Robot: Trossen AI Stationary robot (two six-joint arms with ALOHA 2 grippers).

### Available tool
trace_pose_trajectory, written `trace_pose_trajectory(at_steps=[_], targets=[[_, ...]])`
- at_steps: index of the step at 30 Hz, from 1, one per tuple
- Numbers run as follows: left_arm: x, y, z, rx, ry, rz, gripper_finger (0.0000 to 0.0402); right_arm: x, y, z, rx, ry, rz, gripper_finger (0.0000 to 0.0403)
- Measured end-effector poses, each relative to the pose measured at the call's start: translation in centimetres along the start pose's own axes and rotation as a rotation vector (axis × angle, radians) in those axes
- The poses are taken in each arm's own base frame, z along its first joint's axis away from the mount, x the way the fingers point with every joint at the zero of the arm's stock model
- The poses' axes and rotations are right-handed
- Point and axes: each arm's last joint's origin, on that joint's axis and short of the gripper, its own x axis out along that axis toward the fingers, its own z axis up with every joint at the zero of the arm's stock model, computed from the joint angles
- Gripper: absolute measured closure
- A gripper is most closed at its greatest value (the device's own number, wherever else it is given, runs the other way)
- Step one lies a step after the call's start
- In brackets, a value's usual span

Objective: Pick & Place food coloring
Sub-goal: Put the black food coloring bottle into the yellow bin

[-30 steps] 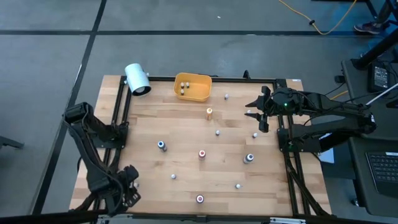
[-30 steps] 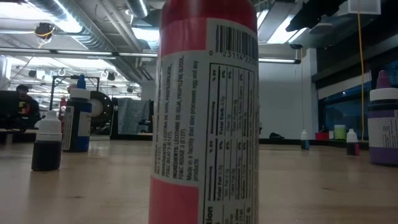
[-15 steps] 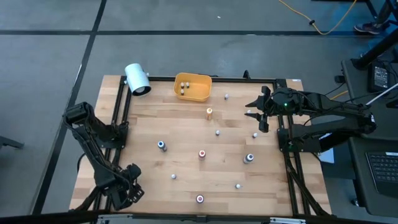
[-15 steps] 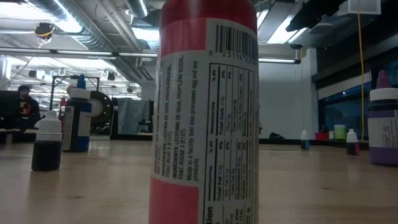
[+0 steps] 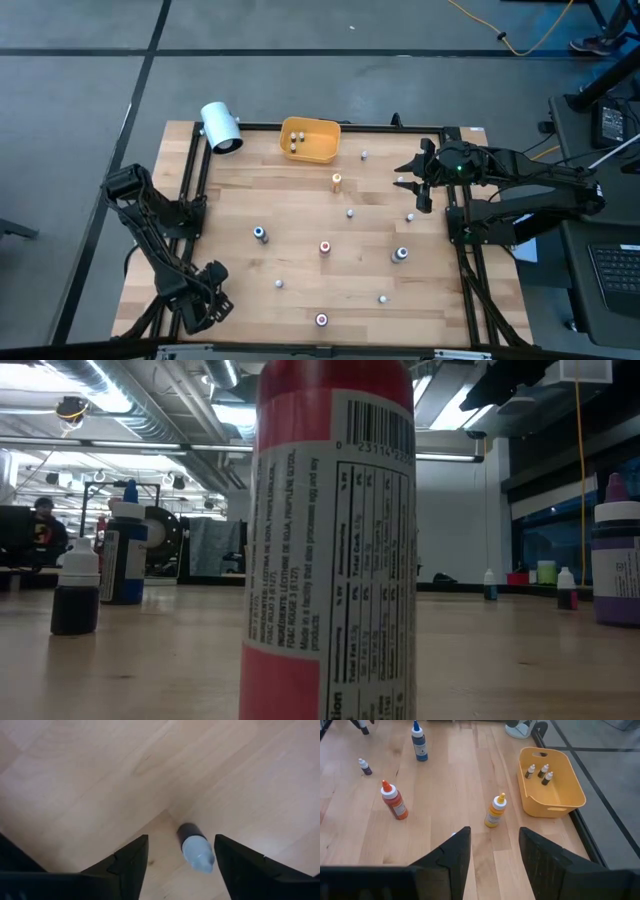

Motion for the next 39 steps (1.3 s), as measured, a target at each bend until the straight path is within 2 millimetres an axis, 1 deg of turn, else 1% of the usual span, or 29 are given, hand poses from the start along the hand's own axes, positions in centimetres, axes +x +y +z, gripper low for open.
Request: trace_pose_trajectory(at_steps=[6, 14, 16, 19, 21, 24, 30, 34, 39], targets=[[0.0, -0.1, -0.1, 0.002, 0.013, -0.004, 0.0241, 0.0, 0.0, 0.0, 0.000, 0.000, 0.000, 0.0234], [-0.1, -0.3, 0.0, -0.003, 0.021, -0.022, 0.0334, 0.0, 0.0, 0.0, 0.000, 0.000, 0.000, 0.0234], [-0.5, -0.4, 0.3, -0.012, 0.025, -0.038, 0.0345, 0.0, 0.0, 0.0, 0.000, 0.000, 0.000, 0.0234], [-2.0, -1.0, 1.3, -0.020, 0.017, -0.107, 0.0345, 0.0, 0.0, 0.0, 0.000, 0.000, 0.000, 0.0234], [-3.1, -1.1, 2.4, -0.029, 0.007, -0.143, 0.0345, 0.0, 0.0, 0.0, 0.000, 0.000, 0.000, 0.0234], [-5.8, -1.2, 4.5, -0.047, -0.033, -0.236, 0.0343, 0.0, 0.0, 0.0, 0.000, 0.000, 0.000, 0.0234], [-11.6, -0.2, 9.7, -0.067, -0.243, -0.363, 0.0343, 0.0, 0.0, 0.0, 0.000, 0.000, 0.000, 0.0234], [-15.0, 1.1, 13.3, -0.004, -0.317, -0.359, 0.0343, 0.0, 0.0, 0.0, 0.000, 0.000, 0.000, 0.0234], [-18.0, 2.7, 18.0, 0.095, -0.343, -0.295, 0.0343, 0.0, 0.0, 0.0, 0.000, 0.000, 0.000, 0.0234]])
